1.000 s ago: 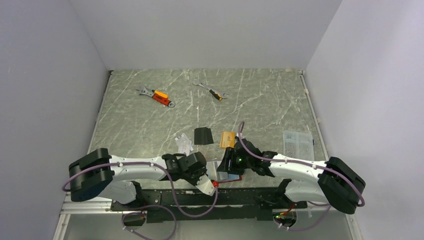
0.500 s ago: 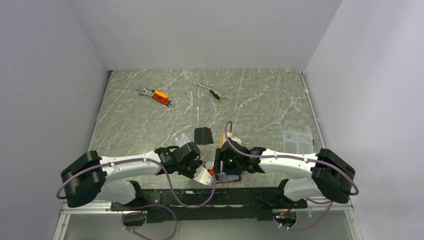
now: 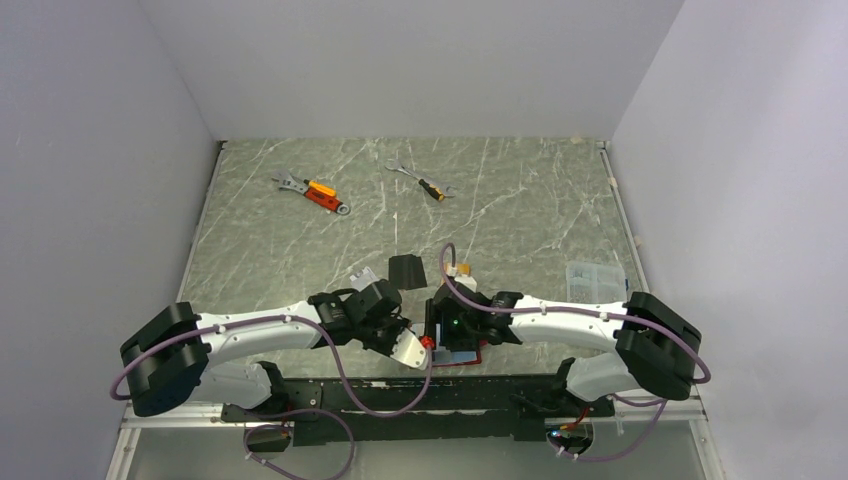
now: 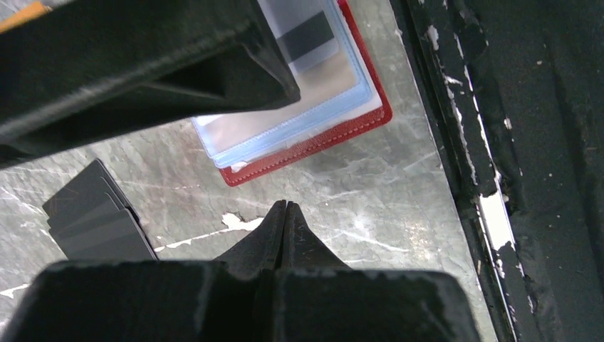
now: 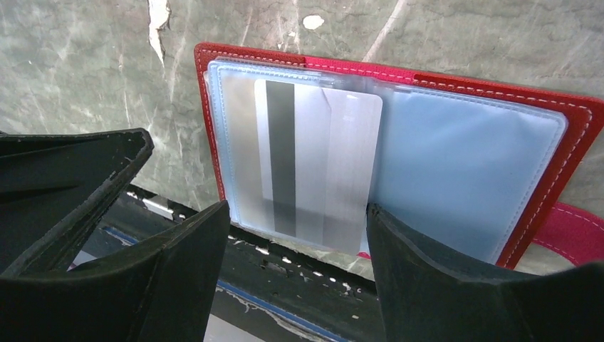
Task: Put the credit cards into the card holder
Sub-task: Insert the credit card into the card holder, then close the card holder at the center of the board.
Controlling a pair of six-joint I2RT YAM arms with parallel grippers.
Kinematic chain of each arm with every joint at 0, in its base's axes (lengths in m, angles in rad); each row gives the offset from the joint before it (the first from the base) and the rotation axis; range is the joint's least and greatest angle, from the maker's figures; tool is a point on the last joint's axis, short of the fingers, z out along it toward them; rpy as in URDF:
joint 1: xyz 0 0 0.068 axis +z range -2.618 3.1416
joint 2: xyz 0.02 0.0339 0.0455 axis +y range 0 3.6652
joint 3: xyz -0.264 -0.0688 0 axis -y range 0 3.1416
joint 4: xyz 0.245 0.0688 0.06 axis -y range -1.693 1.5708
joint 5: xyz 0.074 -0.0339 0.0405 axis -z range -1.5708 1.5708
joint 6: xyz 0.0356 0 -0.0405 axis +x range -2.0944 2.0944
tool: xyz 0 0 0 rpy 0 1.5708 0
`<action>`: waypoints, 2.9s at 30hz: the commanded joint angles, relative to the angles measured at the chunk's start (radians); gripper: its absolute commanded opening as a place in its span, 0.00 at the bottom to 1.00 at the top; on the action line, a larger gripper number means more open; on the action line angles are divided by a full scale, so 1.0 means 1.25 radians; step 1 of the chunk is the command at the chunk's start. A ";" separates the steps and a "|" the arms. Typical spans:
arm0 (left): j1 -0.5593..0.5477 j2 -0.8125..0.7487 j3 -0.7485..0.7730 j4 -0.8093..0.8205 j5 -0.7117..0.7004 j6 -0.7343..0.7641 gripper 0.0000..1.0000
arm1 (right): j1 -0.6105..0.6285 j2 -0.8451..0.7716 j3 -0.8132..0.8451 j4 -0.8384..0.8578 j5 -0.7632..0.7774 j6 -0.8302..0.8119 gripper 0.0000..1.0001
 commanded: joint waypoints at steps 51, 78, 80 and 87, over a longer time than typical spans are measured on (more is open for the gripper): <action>-0.089 0.064 -0.057 0.124 -0.102 0.082 0.00 | -0.029 0.079 0.081 -0.020 -0.018 -0.016 0.00; -0.038 0.017 -0.019 0.023 -0.063 0.066 0.00 | -0.117 -0.580 -0.336 -0.085 -0.041 0.133 0.81; -0.038 0.021 -0.017 0.025 -0.058 0.064 0.00 | -0.117 -0.560 -0.355 -0.025 -0.047 0.136 0.81; -0.055 0.098 -0.016 0.072 -0.080 0.082 0.00 | -0.124 -0.547 -0.446 0.135 -0.052 0.191 0.77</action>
